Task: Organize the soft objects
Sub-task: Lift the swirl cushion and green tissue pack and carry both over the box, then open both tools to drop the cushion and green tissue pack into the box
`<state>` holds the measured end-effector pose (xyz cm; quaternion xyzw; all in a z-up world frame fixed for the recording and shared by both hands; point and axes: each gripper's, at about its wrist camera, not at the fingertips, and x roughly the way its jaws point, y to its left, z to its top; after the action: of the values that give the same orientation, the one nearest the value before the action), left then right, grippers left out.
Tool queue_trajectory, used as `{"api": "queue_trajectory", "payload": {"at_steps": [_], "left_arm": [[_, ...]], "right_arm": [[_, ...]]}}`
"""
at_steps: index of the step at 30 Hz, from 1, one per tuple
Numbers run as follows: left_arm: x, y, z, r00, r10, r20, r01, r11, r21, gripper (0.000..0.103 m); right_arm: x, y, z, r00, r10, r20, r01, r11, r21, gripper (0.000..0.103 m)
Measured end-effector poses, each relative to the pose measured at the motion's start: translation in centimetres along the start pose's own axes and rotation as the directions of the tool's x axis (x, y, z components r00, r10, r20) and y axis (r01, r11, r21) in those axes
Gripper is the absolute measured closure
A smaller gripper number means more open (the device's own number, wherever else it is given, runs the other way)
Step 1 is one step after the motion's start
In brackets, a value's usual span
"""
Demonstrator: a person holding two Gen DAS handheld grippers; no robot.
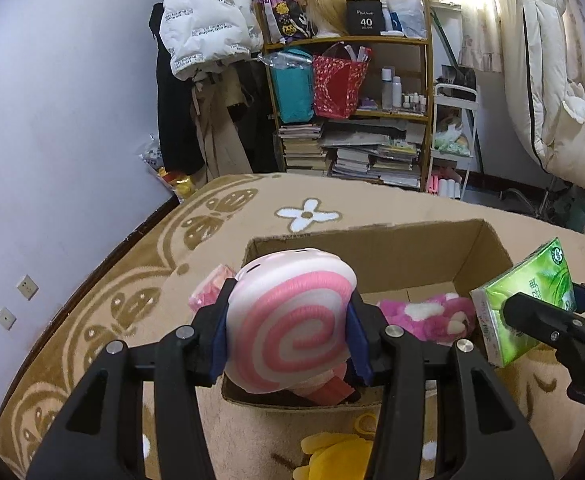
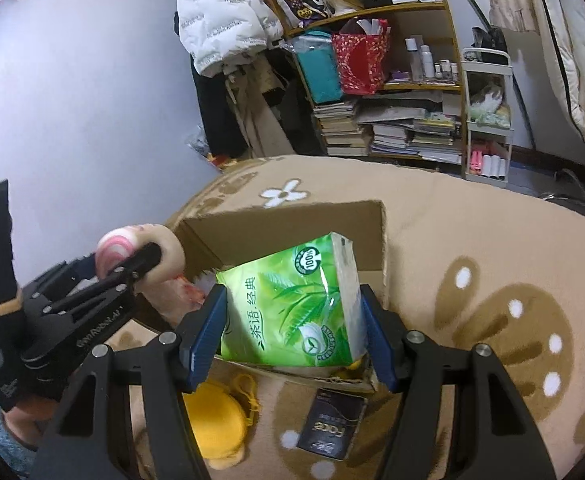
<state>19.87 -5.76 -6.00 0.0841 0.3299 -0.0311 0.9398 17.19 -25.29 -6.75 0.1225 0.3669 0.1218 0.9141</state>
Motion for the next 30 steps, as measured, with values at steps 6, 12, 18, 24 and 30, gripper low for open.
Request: {"api": "queue_trajectory", "payload": {"at_steps": [6,12,18,24,30], "left_arm": [[0.23,0.13,-0.43,1.0,-0.002,-0.005,0.002,1.0,-0.007,0.053],[0.28,0.35,-0.54,1.0,-0.005,-0.009,0.005,1.0,-0.011,0.05],[0.43,0.25,-0.52,1.0,-0.004,-0.016,0.004,1.0,-0.012,0.048],[0.54,0.26,-0.52,1.0,0.005,-0.011,-0.005,1.0,-0.012,0.044],[0.55,0.54,-0.64,1.0,0.018,-0.018,-0.018,1.0,-0.015,0.041]], "right_arm": [[0.13,-0.5,-0.21,1.0,-0.01,0.002,0.01,1.0,0.013,0.035],[0.16,-0.61,-0.23,1.0,-0.004,0.002,0.004,1.0,0.018,0.034],[0.52,-0.49,-0.58,1.0,-0.002,-0.013,0.002,1.0,0.018,0.034],[0.92,-0.51,-0.32,1.0,0.005,-0.01,-0.005,1.0,0.015,0.033],[0.89,-0.8,-0.46,1.0,0.013,-0.01,-0.012,0.999,0.03,0.031]]}}
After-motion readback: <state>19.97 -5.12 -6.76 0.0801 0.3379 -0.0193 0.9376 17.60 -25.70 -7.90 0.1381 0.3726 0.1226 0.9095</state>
